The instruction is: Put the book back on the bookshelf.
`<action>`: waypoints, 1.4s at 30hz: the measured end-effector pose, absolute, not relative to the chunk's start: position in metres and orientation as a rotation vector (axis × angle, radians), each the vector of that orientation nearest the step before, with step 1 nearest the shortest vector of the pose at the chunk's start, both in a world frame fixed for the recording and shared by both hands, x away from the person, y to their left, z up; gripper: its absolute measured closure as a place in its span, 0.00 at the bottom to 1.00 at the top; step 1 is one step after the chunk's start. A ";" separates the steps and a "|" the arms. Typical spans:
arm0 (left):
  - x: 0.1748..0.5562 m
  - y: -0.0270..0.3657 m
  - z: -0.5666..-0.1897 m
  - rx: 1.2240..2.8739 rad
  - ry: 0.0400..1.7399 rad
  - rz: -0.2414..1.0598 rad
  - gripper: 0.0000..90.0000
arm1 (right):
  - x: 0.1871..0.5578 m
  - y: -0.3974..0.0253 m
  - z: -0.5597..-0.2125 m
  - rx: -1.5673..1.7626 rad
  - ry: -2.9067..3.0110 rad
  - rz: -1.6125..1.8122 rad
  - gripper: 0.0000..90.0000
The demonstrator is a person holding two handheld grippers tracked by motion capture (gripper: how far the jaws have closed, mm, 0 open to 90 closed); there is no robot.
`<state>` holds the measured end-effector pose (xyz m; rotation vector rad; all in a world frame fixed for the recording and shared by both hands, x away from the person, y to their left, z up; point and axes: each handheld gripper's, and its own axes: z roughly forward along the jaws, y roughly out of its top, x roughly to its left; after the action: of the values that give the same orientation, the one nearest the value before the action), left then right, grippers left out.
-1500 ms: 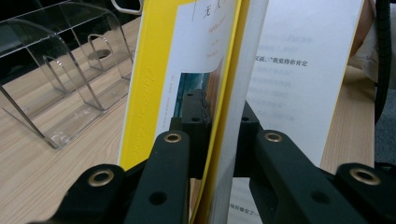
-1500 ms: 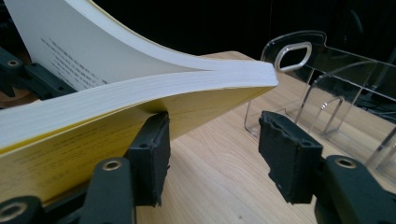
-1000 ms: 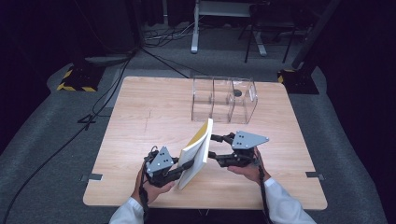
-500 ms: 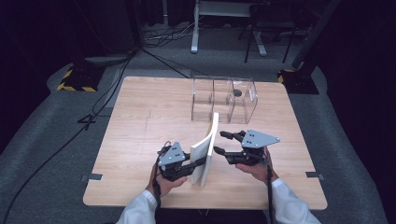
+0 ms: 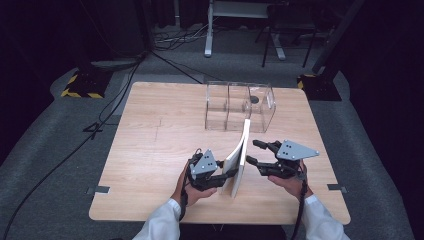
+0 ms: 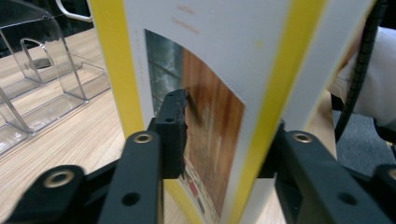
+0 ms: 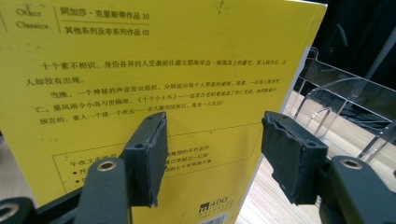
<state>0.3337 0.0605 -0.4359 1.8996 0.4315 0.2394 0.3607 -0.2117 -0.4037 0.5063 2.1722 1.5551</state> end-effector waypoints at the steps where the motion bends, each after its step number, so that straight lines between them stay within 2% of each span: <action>1: 0.334 0.061 -0.436 1.900 0.431 0.239 0.65 | 0.361 -0.212 -0.404 0.506 2.172 1.555 0.46; 2: 0.332 0.062 -0.435 1.909 0.422 0.237 0.65 | 0.360 -0.212 -0.404 0.501 2.174 1.558 0.46; 3: 0.327 0.065 -0.435 1.930 0.410 0.246 0.54 | 0.358 -0.211 -0.404 0.492 2.174 1.554 0.46; 5: 0.325 0.066 -0.435 1.947 0.407 0.258 0.46 | 0.357 -0.211 -0.404 0.491 2.177 1.553 0.46; 6: 0.322 0.066 -0.435 1.955 0.416 0.266 0.46 | 0.357 -0.210 -0.405 0.484 2.181 1.556 0.45; 9: 0.318 0.063 -0.437 1.965 0.414 0.243 0.34 | 0.356 -0.209 -0.407 0.483 2.187 1.550 0.45; 16: 0.306 0.034 -0.445 2.028 0.442 0.327 0.21 | 0.351 -0.203 -0.410 0.449 2.203 1.520 0.44; 21: 0.306 0.023 -0.451 2.004 0.538 0.372 0.20 | 0.351 -0.202 -0.412 0.452 2.209 1.532 0.43; 25: 0.308 0.019 -0.455 1.980 0.602 0.413 0.23 | 0.350 -0.198 -0.415 0.437 2.217 1.520 0.43; 26: 0.307 0.019 -0.456 1.975 0.616 0.436 0.27 | 0.350 -0.198 -0.415 0.439 2.218 1.518 0.42; 27: 0.307 0.019 -0.456 1.972 0.630 0.462 0.31 | 0.351 -0.198 -0.416 0.438 2.221 1.519 0.42; 29: 0.308 0.022 -0.455 1.970 0.646 0.480 0.48 | 0.351 -0.199 -0.416 0.444 2.221 1.520 0.41; 36: 0.311 0.041 -0.452 2.002 0.594 0.426 0.74 | 0.357 -0.207 -0.421 0.469 2.205 1.482 0.38; 42: 0.310 0.062 -0.448 2.060 0.478 0.342 0.81 | 0.364 -0.224 -0.421 0.502 2.188 1.504 0.34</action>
<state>0.3098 0.0622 -0.4481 2.0598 0.4779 0.3419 0.3636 -0.2241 -0.4206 0.5025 2.1882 1.5041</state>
